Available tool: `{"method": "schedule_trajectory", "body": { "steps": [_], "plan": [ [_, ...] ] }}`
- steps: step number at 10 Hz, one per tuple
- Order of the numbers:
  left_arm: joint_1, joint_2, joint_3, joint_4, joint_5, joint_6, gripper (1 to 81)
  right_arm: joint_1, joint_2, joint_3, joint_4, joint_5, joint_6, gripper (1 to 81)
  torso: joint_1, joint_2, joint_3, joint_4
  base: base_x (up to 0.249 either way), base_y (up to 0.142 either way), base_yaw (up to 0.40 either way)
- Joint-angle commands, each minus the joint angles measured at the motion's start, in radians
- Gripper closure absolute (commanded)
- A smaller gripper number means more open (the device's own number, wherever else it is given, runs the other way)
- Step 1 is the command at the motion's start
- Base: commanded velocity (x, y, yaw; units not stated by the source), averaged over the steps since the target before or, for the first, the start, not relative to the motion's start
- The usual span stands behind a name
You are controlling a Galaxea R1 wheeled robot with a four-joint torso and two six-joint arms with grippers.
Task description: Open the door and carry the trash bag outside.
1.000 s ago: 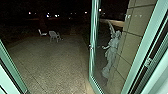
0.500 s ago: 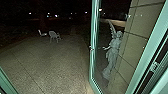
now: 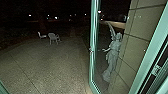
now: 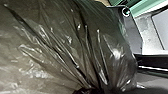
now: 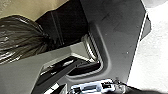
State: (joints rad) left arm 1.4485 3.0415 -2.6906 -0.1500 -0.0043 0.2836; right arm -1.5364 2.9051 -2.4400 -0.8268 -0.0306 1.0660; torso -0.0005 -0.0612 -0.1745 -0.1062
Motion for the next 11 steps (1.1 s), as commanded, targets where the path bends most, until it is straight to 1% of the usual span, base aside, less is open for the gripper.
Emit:
{"method": "schedule_trajectory", "body": {
  "steps": [1,11],
  "plan": [
    [-0.047,0.001,0.003,0.000,0.059,0.002,81.1,0.037,0.004,0.015,-0.006,-0.037,0.000,1.0,0.001,0.000,0.000,0.000,0.107,0.000,0.000],
    [-0.046,0.001,0.003,-0.002,0.058,0.002,81.1,0.037,0.005,0.012,-0.008,-0.037,-0.001,1.0,0.001,-0.002,0.001,0.000,0.108,0.000,0.000]
  ]
}}
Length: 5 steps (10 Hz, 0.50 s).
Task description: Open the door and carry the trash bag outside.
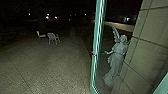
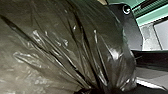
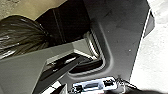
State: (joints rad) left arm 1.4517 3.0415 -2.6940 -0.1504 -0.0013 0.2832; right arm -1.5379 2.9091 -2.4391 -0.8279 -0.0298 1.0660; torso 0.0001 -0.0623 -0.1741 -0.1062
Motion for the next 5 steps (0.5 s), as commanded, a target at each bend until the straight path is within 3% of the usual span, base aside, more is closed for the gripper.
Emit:
{"method": "schedule_trajectory", "body": {
  "steps": [1,5],
  "plan": [
    [-0.049,0.001,0.006,-0.001,0.056,0.002,81.1,0.037,0.001,0.011,-0.007,-0.038,-0.001,1.0,0.000,0.000,0.000,0.000,0.107,0.000,0.000],
    [-0.049,0.001,0.006,-0.001,0.055,0.002,81.1,0.037,0.001,0.011,-0.008,-0.038,-0.001,1.0,0.001,0.000,0.000,0.000,0.108,0.000,0.000]
  ]
}}
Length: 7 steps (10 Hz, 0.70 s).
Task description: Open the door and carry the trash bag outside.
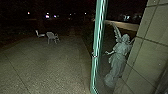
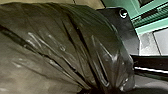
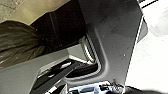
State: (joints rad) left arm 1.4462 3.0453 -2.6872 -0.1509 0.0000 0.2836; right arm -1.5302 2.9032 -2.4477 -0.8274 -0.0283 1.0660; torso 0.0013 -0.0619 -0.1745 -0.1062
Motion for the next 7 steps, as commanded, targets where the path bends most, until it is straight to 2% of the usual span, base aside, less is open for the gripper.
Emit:
{"method": "schedule_trajectory", "body": {
  "steps": [1,7],
  "plan": [
    [-0.043,-0.003,0.000,-0.001,0.054,0.002,81.1,0.029,0.007,0.020,-0.008,-0.039,-0.001,1.0,0.000,0.000,0.000,0.000,0.108,0.000,0.000],
    [-0.042,-0.003,0.000,0.001,0.054,0.002,81.1,0.029,0.009,0.018,-0.009,-0.039,-0.001,1.0,0.000,0.000,0.000,0.000,0.109,0.000,0.000]
  ]
}}
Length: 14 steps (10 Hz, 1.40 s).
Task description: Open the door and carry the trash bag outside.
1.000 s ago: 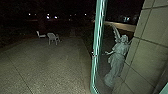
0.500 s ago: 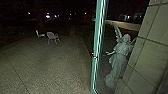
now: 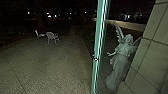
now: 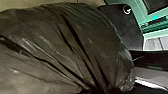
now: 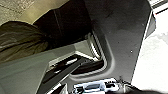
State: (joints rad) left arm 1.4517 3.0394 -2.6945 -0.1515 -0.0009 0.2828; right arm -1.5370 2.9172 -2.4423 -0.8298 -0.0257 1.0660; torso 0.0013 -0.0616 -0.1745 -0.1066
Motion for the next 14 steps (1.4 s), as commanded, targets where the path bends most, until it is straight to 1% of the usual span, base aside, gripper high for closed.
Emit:
{"method": "schedule_trajectory", "body": {
  "steps": [1,14],
  "plan": [
    [-0.047,0.003,0.007,0.001,0.055,0.003,81.1,0.036,-0.005,0.013,-0.006,-0.042,-0.001,1.0,0.000,0.000,0.000,0.000,0.114,0.000,0.000],
    [-0.047,0.003,0.007,0.001,0.056,0.003,81.1,0.037,-0.001,0.010,-0.005,-0.042,-0.001,1.0,0.000,0.000,0.000,0.000,0.114,0.000,0.000]
  ]
}}
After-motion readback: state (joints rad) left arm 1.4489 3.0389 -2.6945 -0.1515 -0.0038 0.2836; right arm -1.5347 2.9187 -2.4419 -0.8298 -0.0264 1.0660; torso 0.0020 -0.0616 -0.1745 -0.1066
